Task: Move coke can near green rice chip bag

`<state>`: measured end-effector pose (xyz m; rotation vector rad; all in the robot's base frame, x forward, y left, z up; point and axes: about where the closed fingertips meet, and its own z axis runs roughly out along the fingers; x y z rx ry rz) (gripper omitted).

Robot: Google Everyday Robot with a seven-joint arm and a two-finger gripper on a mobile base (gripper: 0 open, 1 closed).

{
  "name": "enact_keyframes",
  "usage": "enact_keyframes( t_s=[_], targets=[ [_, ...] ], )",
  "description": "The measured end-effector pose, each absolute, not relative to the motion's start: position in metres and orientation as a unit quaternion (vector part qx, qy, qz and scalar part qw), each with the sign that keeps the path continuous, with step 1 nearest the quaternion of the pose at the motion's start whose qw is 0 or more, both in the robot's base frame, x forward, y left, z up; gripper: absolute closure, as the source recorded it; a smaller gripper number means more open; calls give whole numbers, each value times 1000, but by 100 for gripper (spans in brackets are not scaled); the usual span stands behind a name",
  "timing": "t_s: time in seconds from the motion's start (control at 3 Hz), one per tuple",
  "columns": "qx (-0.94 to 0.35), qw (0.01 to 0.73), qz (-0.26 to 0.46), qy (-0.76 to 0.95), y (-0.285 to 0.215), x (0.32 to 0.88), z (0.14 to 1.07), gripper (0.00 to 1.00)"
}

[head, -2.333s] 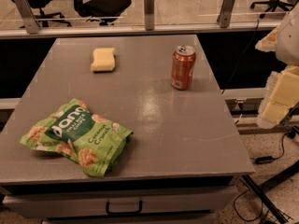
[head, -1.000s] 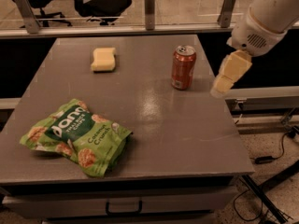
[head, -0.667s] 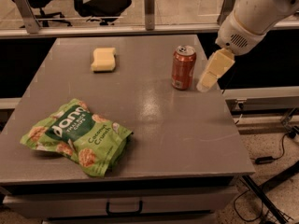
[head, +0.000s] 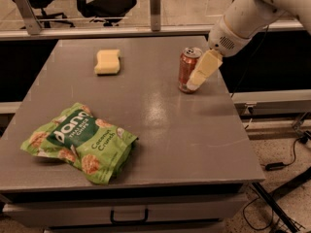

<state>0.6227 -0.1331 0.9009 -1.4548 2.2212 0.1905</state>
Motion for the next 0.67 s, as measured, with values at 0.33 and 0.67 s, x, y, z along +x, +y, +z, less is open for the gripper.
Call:
enact_keyframes(
  t_s=[0.33,0.67],
  targets=[
    [-533,241,82,807,-121,633,896,0],
    [-536,243,93,803,-110,637,894,14]
  ],
)
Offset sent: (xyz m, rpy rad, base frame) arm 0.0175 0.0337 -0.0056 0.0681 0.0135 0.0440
